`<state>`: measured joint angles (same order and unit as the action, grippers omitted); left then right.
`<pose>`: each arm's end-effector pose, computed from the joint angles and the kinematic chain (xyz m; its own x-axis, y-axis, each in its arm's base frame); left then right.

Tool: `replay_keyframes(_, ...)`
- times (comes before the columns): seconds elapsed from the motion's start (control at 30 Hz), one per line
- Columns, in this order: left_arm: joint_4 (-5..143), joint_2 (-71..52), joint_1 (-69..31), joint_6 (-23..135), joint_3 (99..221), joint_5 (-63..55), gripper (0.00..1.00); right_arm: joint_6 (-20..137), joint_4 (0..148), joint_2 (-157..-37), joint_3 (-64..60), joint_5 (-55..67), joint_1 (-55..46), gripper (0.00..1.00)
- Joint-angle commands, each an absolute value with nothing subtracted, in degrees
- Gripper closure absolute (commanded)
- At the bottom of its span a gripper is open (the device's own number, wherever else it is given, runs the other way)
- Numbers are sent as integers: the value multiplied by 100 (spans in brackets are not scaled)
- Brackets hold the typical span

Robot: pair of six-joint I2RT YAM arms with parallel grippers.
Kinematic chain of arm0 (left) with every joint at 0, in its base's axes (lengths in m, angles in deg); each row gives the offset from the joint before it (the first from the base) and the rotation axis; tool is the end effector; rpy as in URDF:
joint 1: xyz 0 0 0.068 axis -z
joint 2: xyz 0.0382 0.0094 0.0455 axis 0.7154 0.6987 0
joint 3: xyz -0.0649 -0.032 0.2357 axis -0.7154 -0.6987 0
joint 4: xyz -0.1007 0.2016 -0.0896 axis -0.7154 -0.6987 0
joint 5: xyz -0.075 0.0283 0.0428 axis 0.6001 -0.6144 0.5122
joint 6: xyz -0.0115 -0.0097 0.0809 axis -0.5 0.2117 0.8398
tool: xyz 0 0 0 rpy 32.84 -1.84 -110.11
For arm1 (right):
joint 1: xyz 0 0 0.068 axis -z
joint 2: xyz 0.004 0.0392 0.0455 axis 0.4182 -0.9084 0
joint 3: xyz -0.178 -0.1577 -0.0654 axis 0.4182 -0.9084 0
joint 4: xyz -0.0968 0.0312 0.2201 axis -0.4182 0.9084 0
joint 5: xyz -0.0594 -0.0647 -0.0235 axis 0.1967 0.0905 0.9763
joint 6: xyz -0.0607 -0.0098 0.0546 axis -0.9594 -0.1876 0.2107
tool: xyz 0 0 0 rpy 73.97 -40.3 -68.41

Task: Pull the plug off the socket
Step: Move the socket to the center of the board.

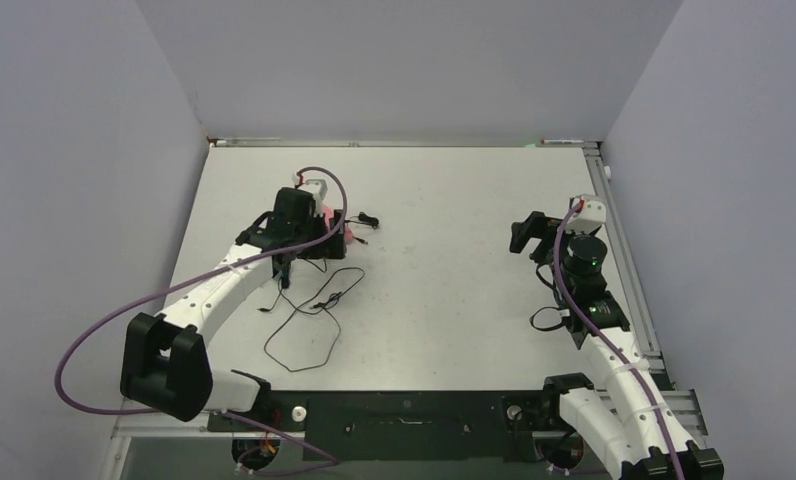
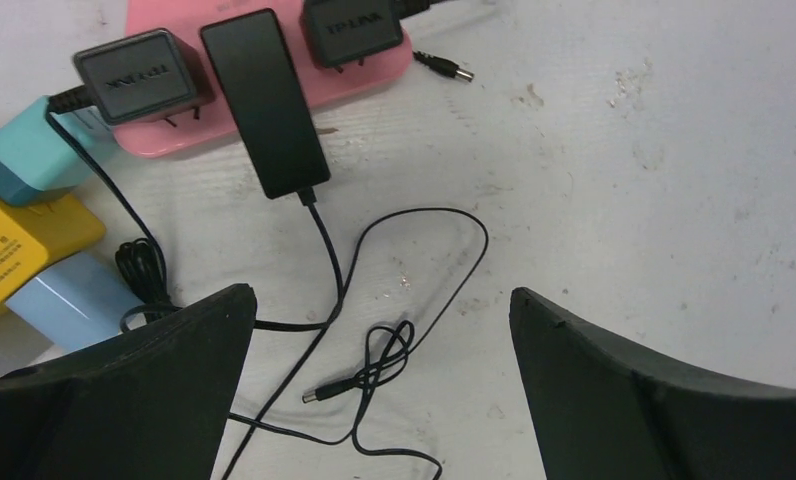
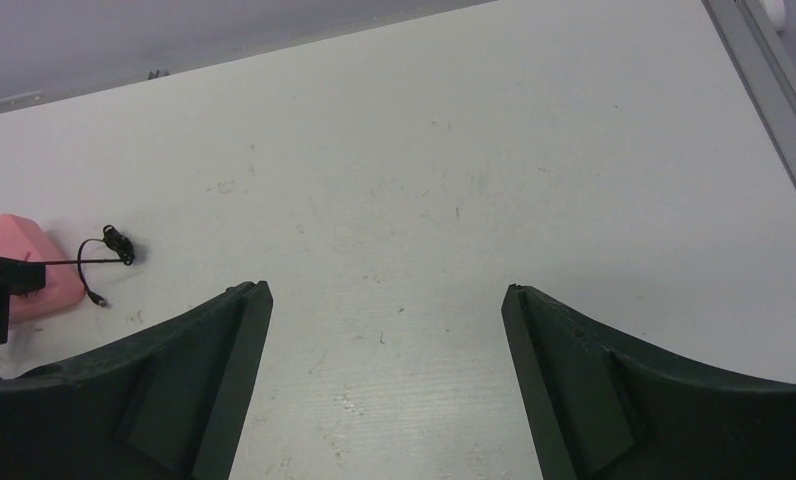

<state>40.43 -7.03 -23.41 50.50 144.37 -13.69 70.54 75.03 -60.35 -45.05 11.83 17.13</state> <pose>0.2772 -0.1113 0.2135 -0.7560 -0.0015 -0.6546 0.1501 0.9729 -0.1757 0.2223 0.0315 0.2601 -0.2611 0.2941 -0.9194 -0.0765 0.9432 0.3234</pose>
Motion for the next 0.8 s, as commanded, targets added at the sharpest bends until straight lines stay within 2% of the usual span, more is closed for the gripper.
replay_keyframes(0.0,4585,-539,-2832,4965,14723,-1499,4,7056,7152,-6149,-4542,1042,1664,10)
replay_keyframes(0.1,4767,-362,-3294,4738,14606,-1050,2,7053,7186,-6078,-4548,1110,1657,10)
replay_keyframes(0.2,4918,-238,-3289,4687,14619,-877,0,7052,7164,-6021,-4571,1157,1659,10)
replay_keyframes(0.23,4960,-194,-3268,4685,14641,-877,6,7054,7164,-6028,-4572,1152,1661,10)
replay_keyframes(0.77,4789,1101,-3075,4919,15422,-1549,41,7089,7130,-5972,-4623,1067,1655,10)
